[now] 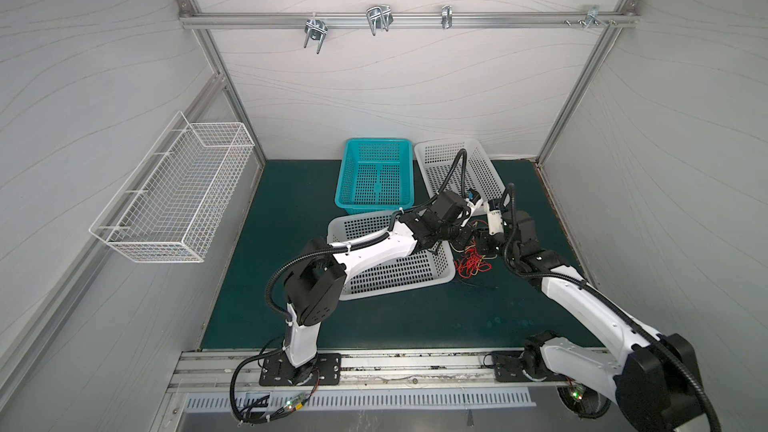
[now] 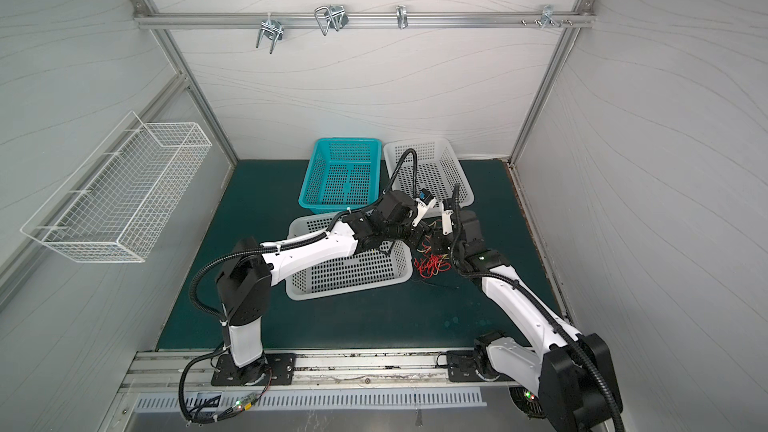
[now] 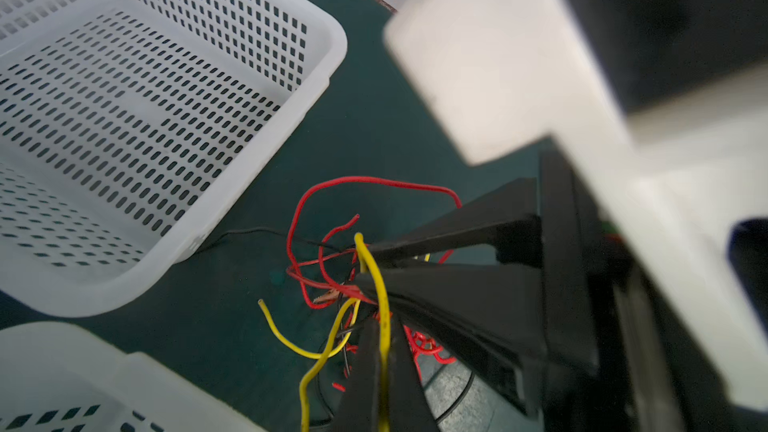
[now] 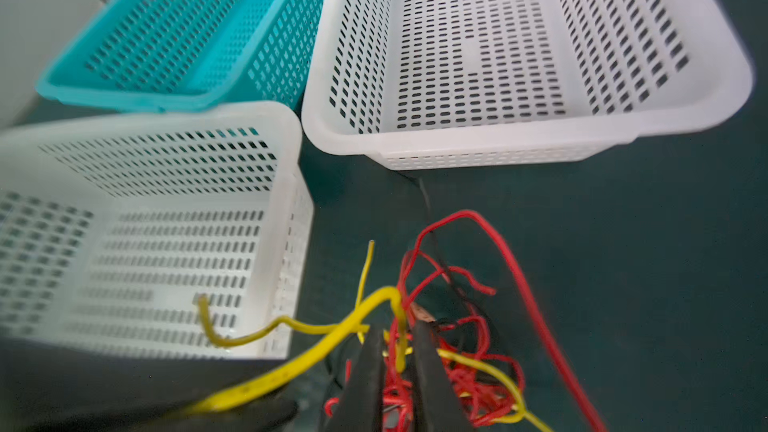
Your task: Untangle the cables
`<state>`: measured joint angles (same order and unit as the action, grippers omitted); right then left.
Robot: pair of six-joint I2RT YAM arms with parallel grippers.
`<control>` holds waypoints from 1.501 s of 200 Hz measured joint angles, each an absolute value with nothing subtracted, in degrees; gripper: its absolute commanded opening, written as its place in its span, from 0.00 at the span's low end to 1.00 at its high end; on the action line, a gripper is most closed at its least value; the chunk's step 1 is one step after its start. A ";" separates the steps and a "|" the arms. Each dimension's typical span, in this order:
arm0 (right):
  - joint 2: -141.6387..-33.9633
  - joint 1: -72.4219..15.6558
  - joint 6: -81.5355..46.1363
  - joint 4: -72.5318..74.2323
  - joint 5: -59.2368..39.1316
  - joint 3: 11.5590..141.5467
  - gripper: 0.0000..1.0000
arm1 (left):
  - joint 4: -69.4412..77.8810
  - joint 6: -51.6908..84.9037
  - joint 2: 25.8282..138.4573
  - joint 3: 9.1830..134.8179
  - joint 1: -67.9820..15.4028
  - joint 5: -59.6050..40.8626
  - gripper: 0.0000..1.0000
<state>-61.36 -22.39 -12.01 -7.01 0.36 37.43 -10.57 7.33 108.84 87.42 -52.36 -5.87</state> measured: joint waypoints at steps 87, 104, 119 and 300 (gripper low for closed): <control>-61.36 -22.44 -20.56 -9.19 1.87 36.69 0.38 | -10.41 14.00 110.13 88.38 -52.34 -2.83 0.00; -61.36 -22.44 -21.04 -9.13 1.30 35.68 0.36 | -10.28 14.48 110.13 88.38 -52.34 -2.57 0.00; -61.36 -22.44 -21.19 -9.06 1.04 34.79 0.35 | -9.56 15.09 110.13 88.38 -52.34 -2.57 0.00; -53.12 -22.48 -14.52 4.82 -7.01 24.69 0.00 | -6.98 19.14 110.80 88.64 -52.34 -2.76 0.00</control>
